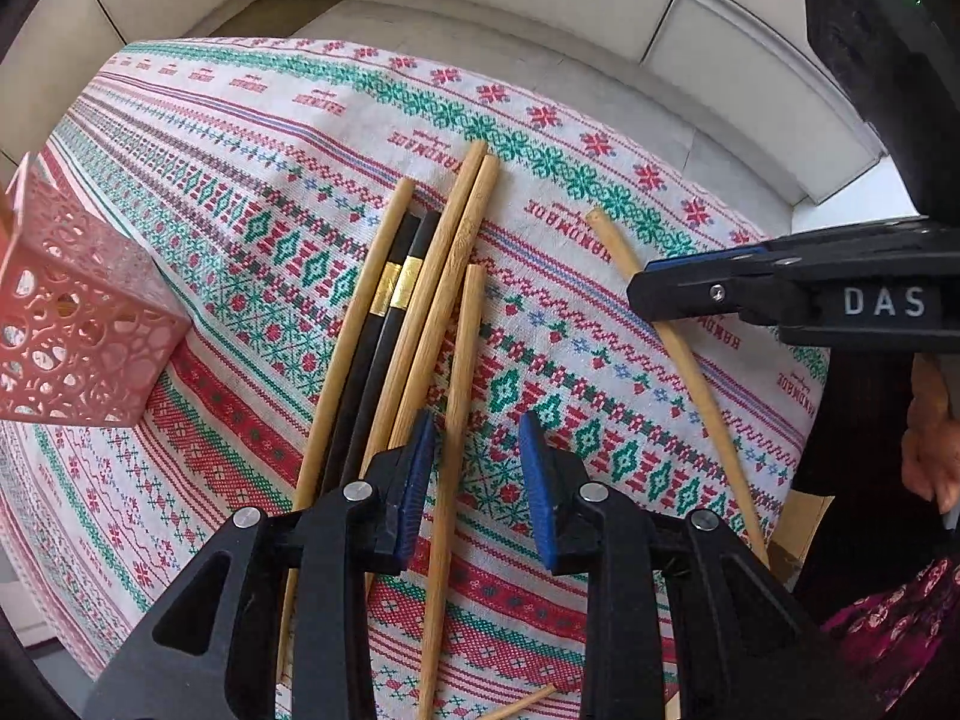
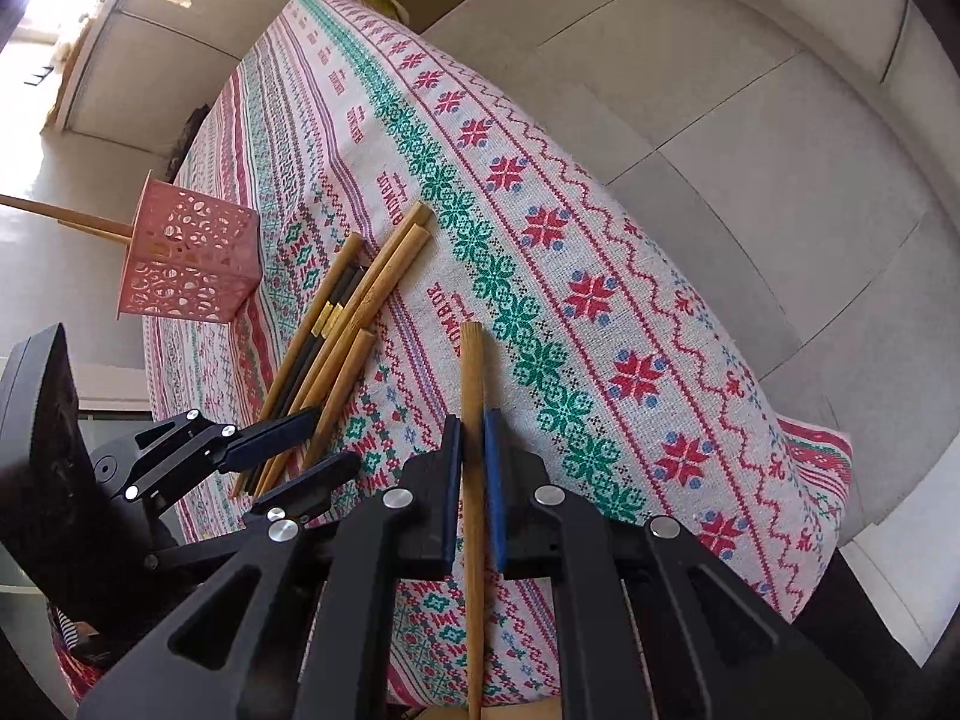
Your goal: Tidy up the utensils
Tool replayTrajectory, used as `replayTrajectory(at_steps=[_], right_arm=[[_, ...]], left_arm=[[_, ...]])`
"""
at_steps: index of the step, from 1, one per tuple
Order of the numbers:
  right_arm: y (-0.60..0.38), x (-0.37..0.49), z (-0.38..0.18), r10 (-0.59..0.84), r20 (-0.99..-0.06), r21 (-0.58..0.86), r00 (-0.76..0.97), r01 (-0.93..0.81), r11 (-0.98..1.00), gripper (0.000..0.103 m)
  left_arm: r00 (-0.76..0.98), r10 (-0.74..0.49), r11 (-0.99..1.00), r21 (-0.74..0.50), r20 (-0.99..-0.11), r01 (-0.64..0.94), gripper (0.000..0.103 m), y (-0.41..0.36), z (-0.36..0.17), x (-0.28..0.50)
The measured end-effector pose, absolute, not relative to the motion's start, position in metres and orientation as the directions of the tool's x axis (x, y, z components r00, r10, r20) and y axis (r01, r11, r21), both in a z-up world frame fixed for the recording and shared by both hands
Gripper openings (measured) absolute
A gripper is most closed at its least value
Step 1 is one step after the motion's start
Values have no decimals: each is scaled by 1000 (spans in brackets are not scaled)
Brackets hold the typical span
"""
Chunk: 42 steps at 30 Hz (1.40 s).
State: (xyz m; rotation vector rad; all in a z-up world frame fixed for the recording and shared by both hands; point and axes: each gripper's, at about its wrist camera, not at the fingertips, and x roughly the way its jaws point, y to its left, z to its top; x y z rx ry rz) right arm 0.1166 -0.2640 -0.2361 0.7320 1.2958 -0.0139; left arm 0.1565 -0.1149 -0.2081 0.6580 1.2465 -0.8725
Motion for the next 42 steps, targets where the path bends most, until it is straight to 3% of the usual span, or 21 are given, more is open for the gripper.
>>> replayTrajectory(at_steps=[4, 5, 7, 14, 18, 22, 28, 36, 42], right_arm=[[-262, 117, -236, 385, -866, 491, 320, 392, 778, 8], [-263, 116, -237, 389, -859, 502, 333, 392, 771, 8], [-262, 113, -236, 379, -859, 496, 344, 382, 780, 6], [-242, 101, -221, 331, -814, 492, 477, 264, 830, 8], [-236, 97, -195, 288, -762, 475, 580, 198, 858, 8], [-229, 92, -170, 276, -678, 488, 681, 136, 862, 8], [-203, 64, -106, 214, -487, 391, 847, -8, 921, 8], [-190, 50, -20, 243, -239, 375, 940, -142, 916, 8], [-182, 82, 33, 247, -61, 372, 967, -207, 905, 8]], left_arm=[[66, -131, 498, -9, -989, 867, 31, -128, -211, 158], [67, -123, 493, -2, -990, 870, 28, -133, -209, 158], [82, -131, 509, 4, -988, 861, 11, -135, -209, 155], [283, -338, 634, 5, -897, 774, 7, -95, -191, 123], [427, -488, 706, -56, -761, 706, 6, -49, -149, 117], [563, -539, 761, -77, -626, 644, 6, -13, -111, 116], [688, -589, 793, -140, -424, 593, 6, 15, -54, 105], [815, -550, 830, -229, -182, 508, 6, 47, 24, 94], [882, -468, 865, -227, -48, 447, 6, 44, 49, 131]])
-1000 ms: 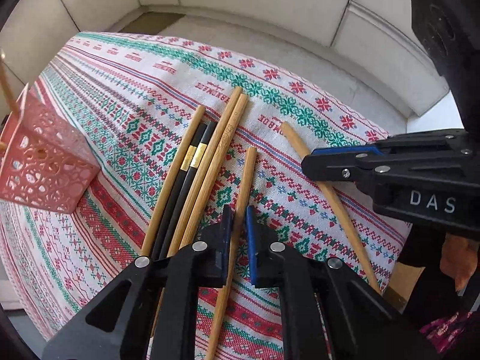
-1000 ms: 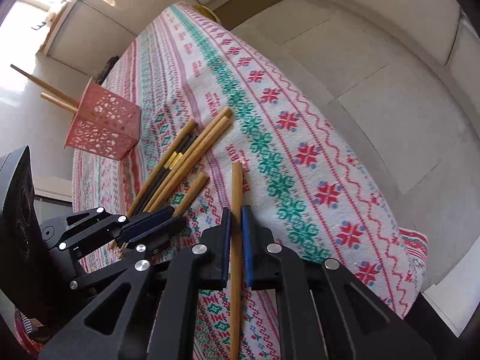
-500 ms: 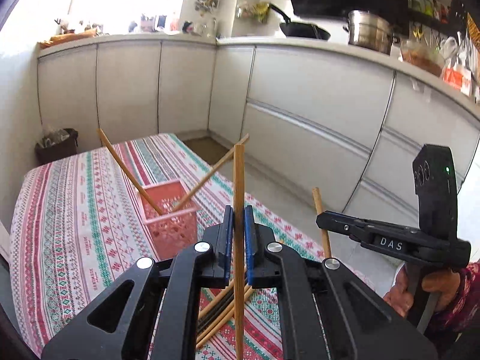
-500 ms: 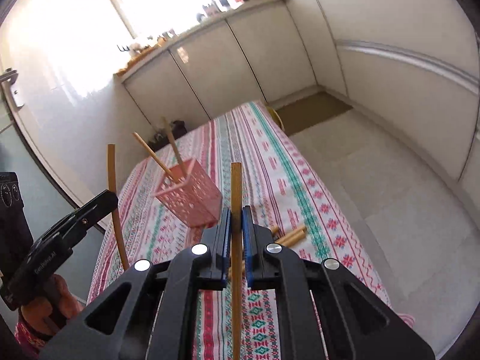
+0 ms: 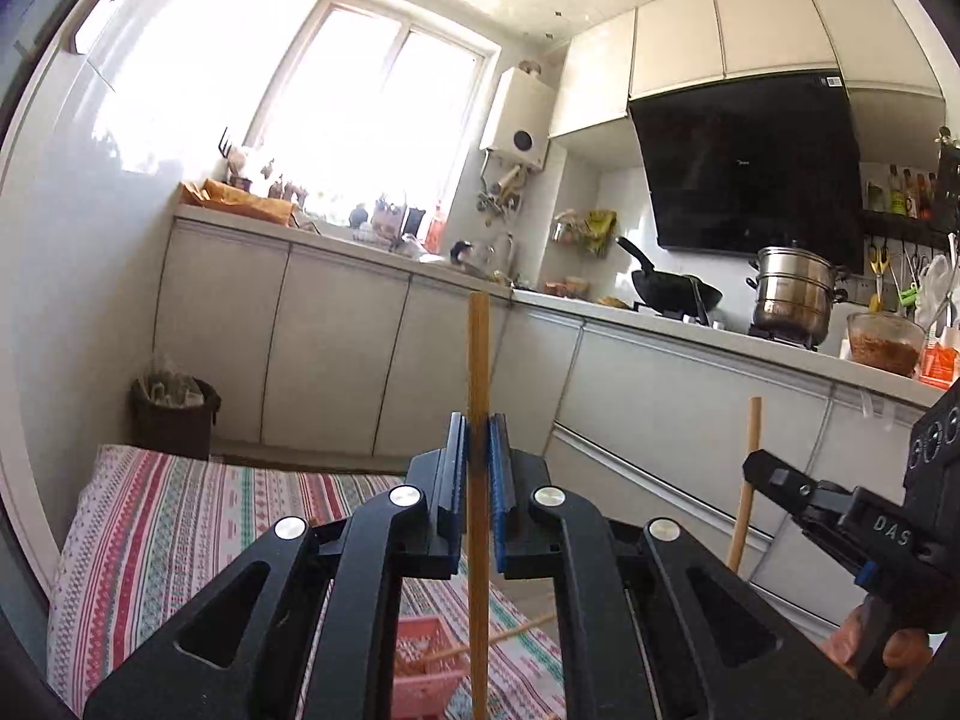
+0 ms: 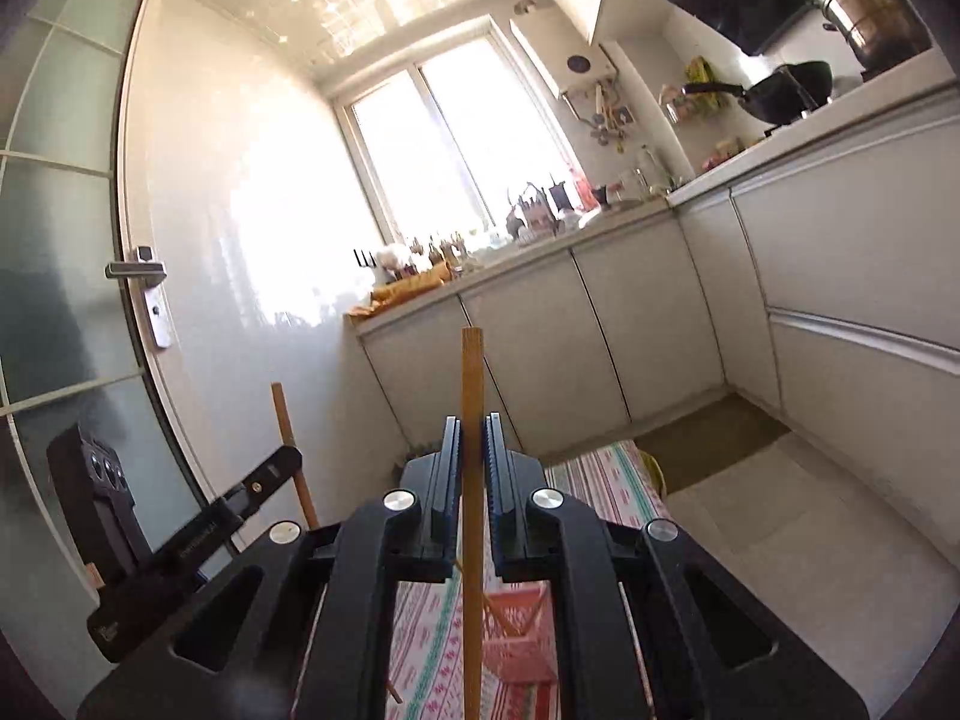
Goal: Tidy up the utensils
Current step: 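Carry chopsticks over the pink basket with both tools and open them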
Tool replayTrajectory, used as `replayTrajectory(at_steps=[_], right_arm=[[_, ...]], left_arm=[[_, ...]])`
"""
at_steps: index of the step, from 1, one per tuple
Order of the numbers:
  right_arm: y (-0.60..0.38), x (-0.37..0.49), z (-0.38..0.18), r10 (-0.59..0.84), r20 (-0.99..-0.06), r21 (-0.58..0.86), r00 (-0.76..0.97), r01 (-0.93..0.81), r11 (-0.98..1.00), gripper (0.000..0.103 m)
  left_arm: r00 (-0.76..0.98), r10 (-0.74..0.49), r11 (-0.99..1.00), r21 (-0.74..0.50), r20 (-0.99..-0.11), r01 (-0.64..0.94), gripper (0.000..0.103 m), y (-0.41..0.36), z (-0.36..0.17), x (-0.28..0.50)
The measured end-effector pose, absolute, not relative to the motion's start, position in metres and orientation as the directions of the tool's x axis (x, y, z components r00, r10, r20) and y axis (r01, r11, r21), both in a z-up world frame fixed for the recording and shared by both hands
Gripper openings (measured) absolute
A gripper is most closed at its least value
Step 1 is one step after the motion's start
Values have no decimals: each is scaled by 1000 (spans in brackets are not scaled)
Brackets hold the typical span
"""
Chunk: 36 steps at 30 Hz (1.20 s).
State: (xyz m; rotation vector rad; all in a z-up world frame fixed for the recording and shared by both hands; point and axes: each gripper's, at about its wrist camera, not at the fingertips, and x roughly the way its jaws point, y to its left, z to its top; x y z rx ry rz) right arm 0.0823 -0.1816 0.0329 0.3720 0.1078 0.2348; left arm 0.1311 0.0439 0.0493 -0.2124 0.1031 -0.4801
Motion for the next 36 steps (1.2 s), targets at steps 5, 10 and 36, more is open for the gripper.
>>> replayTrajectory(at_steps=[5, 10, 36], right_arm=[[-177, 114, 43, 233, 2, 356, 973, -218, 909, 8], [-166, 148, 31, 198, 37, 326, 979, -199, 924, 8], [-91, 186, -10, 75, 50, 140, 996, -82, 987, 8]], left_arm=[[912, -411, 896, -190, -14, 401, 6, 29, 43, 173], [920, -391, 910, -161, -34, 381, 6, 16, 14, 204], [939, -333, 927, -156, 80, 342, 13, 90, 72, 150]])
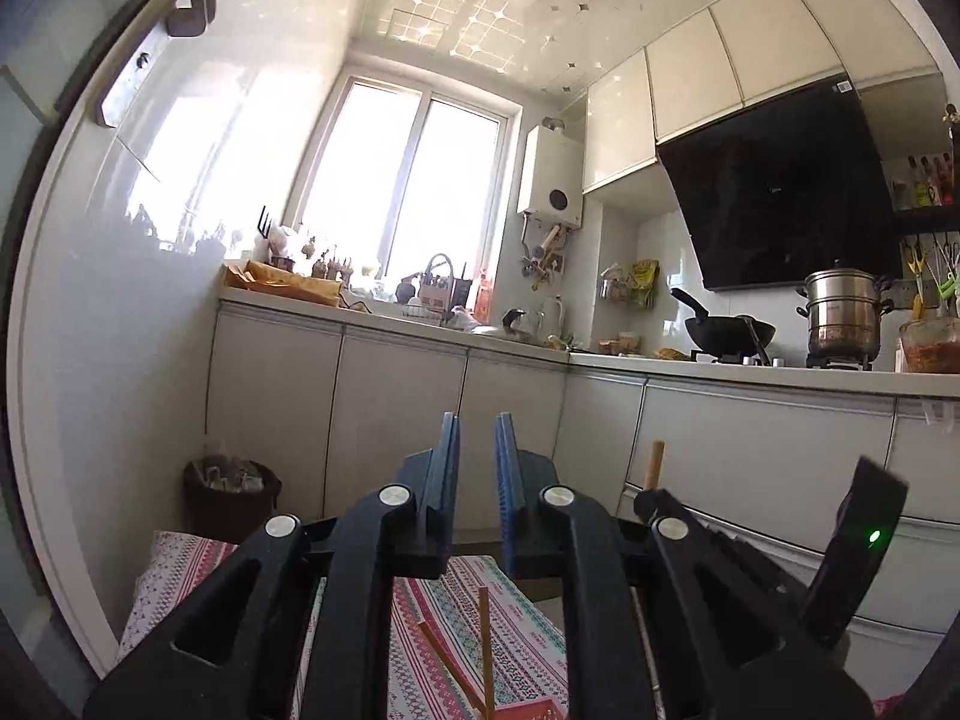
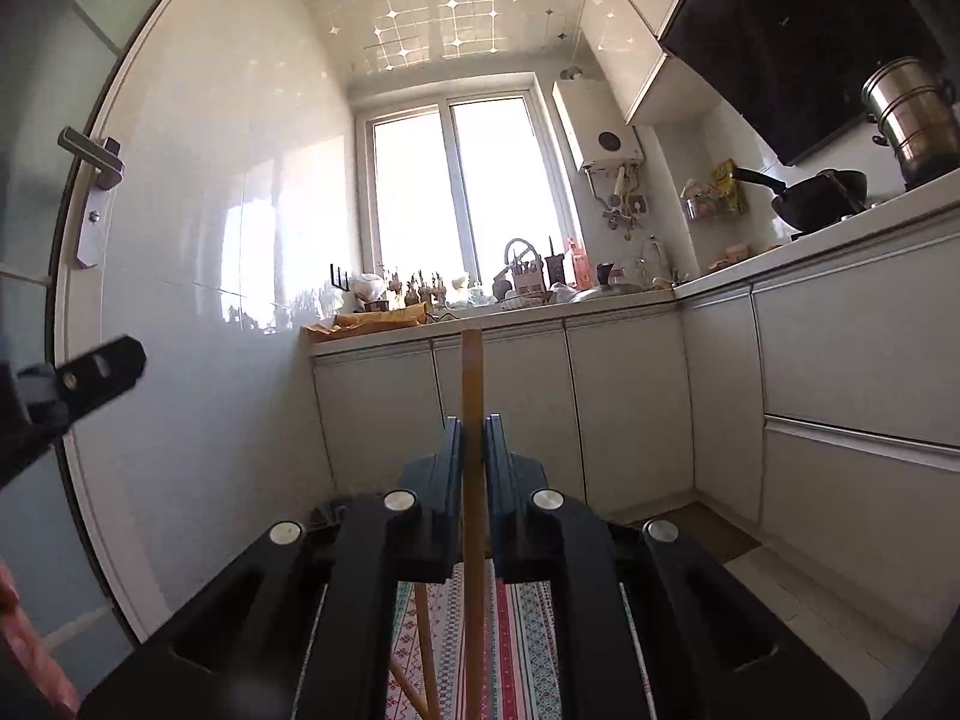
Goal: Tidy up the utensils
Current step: 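Carry chopsticks over the pink basket with both tools and open them, then lower the left tool to a wooden chopstick on the cloth and grasp it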
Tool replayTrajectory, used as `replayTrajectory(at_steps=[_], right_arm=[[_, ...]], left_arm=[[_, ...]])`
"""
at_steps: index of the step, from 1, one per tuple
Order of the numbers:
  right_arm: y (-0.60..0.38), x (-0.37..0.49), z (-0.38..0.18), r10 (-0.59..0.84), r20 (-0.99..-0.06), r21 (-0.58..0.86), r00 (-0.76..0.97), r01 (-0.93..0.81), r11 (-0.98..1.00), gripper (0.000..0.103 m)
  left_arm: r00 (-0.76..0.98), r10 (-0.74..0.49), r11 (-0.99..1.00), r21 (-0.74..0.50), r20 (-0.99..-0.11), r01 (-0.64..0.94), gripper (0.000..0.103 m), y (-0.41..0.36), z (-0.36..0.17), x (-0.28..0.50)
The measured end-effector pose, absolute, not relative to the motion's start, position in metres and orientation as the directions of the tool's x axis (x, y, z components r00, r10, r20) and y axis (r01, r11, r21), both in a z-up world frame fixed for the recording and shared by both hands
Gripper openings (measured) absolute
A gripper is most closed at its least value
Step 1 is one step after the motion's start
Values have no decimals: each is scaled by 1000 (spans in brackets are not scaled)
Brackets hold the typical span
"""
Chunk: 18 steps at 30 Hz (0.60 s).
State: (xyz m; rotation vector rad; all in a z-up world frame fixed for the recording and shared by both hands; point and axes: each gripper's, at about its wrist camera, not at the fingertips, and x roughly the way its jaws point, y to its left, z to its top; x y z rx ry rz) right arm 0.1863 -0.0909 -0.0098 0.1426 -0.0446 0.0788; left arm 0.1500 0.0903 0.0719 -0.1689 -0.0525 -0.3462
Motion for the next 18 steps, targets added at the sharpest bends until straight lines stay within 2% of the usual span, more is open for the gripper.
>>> replayTrajectory(at_steps=[2, 3, 4, 6, 11, 14, 16, 18], right_arm=[[-88, 192, -20, 55, 35, 131, 998, -60, 990, 11], [-89, 193, -24, 56, 22, 138, 998, -58, 989, 22], [-89, 194, -27, 56, 11, 148, 998, -57, 987, 39], [-92, 190, -27, 47, 17, 161, 999, -49, 986, 56], [-102, 170, -6, 48, 43, 183, 998, -55, 982, 58], [-115, 144, 13, 34, 81, 203, 996, -50, 978, 74], [-126, 122, 23, 28, 94, 217, 995, -48, 975, 91], [-139, 103, 30, 19, 81, 214, 997, -36, 976, 92]], left_arm=[[945, -316, 931, -164, 81, 325, 14, 98, 73, 151], [948, -308, 932, -171, 83, 318, 14, 103, 73, 152], [949, -303, 933, -179, 84, 313, 16, 107, 73, 152], [952, -293, 930, -204, 85, 304, 19, 115, 73, 153], [964, -262, 930, -254, 51, 266, 27, 126, 75, 154], [967, -242, 937, -278, -79, 212, 39, 126, 74, 158], [956, -208, 953, -264, -208, 150, 63, 126, 62, 158], [921, -164, 971, -220, -354, 88, 74, 125, 41, 154]])
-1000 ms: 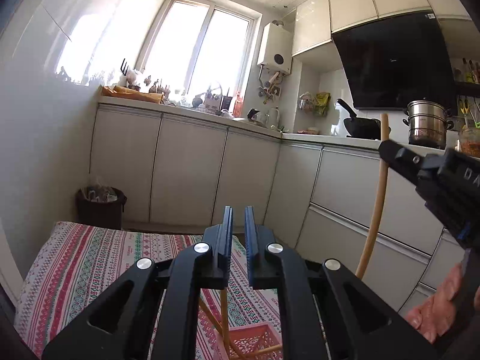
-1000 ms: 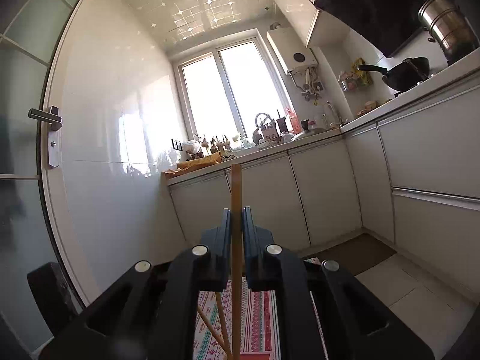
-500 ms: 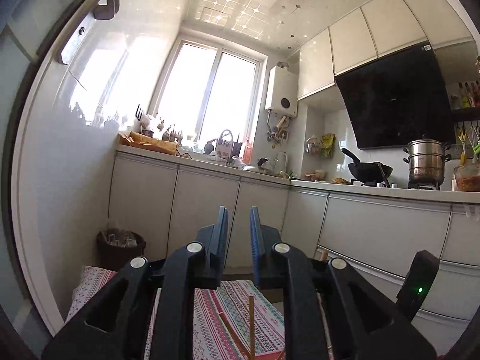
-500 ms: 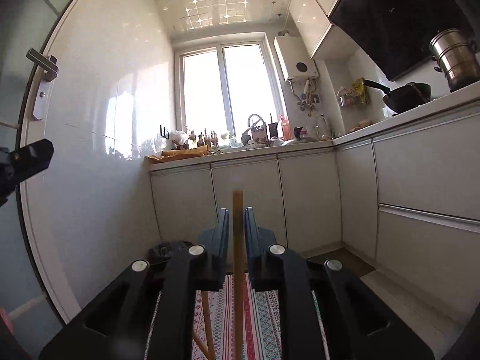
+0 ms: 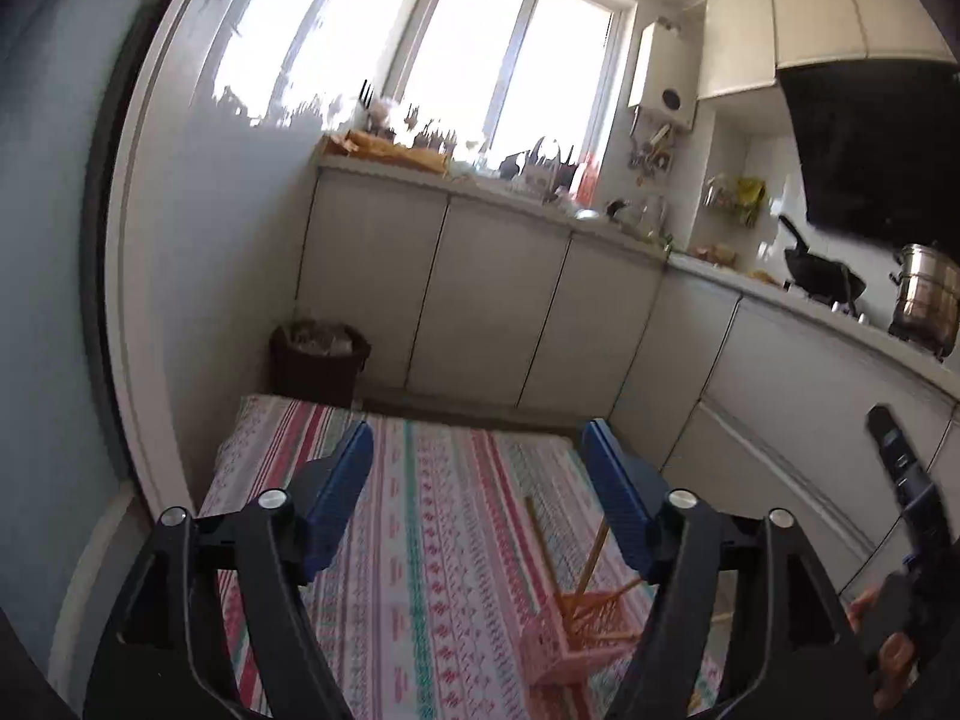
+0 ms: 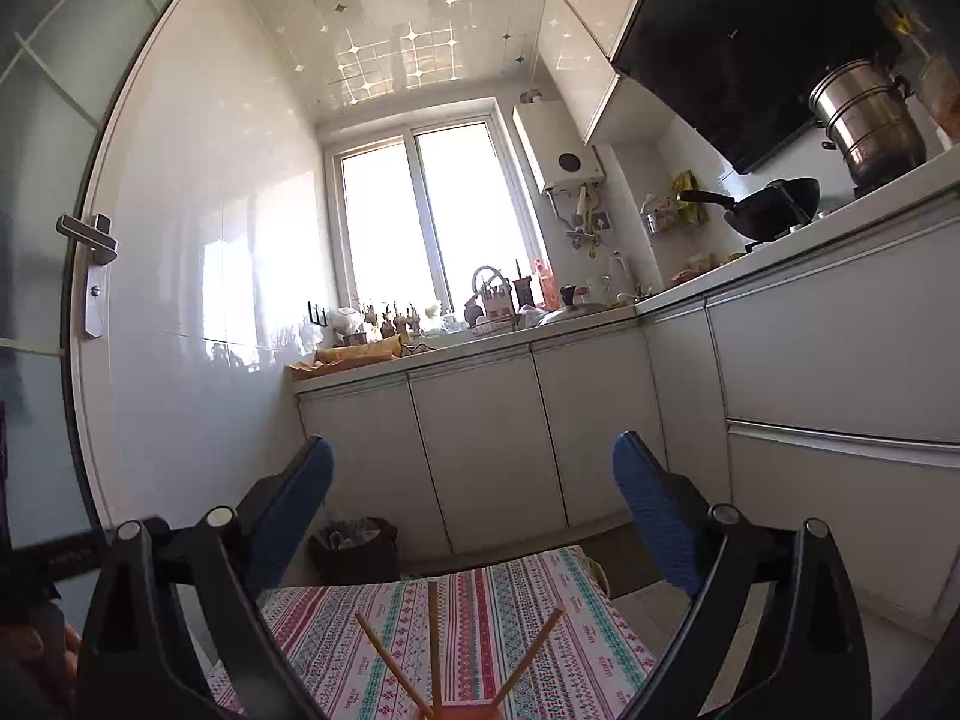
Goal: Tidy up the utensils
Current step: 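Lower the left tool to a wooden chopstick on the cloth and grasp it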
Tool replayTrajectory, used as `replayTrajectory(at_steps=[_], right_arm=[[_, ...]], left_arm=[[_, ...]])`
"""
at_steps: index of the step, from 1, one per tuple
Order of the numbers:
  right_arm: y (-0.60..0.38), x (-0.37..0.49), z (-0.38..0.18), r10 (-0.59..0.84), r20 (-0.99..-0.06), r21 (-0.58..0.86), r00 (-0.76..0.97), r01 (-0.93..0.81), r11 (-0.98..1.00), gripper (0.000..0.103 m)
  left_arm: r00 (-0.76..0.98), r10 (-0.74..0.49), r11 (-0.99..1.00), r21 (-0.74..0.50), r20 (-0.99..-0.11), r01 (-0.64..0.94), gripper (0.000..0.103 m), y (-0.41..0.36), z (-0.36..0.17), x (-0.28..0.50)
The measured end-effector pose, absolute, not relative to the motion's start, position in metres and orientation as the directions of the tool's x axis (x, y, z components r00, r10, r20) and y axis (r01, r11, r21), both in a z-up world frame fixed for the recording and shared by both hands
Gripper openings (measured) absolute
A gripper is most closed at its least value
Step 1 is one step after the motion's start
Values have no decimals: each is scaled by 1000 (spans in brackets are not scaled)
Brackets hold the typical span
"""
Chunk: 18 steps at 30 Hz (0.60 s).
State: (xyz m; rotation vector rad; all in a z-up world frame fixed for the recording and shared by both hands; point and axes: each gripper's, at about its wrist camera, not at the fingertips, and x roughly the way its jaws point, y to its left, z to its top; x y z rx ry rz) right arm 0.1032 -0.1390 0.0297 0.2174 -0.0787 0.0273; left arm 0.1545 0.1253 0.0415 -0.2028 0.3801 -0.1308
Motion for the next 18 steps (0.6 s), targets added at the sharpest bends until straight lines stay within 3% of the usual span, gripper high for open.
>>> replayTrajectory(at_steps=[3, 7, 12, 18], right_arm=[[-166, 84, 34, -24, 23, 235, 999, 18, 972, 96], [-214, 71, 27, -58, -56, 370, 997, 75, 926, 96], [-258, 83, 6, -46, -199, 480, 979, 138, 866, 96], [-278, 103, -14, 46, -370, 510, 928, 162, 845, 96]], left_arm=[[807, -100, 988, -152, -581, 14, 83, 129, 0, 152], [594, -24, 993, -89, -804, -81, 94, 138, -48, 146], [438, -33, 966, -141, -898, -216, 96, 162, -85, 129], [173, -238, 827, -293, -956, -481, 95, 190, -159, 126]])
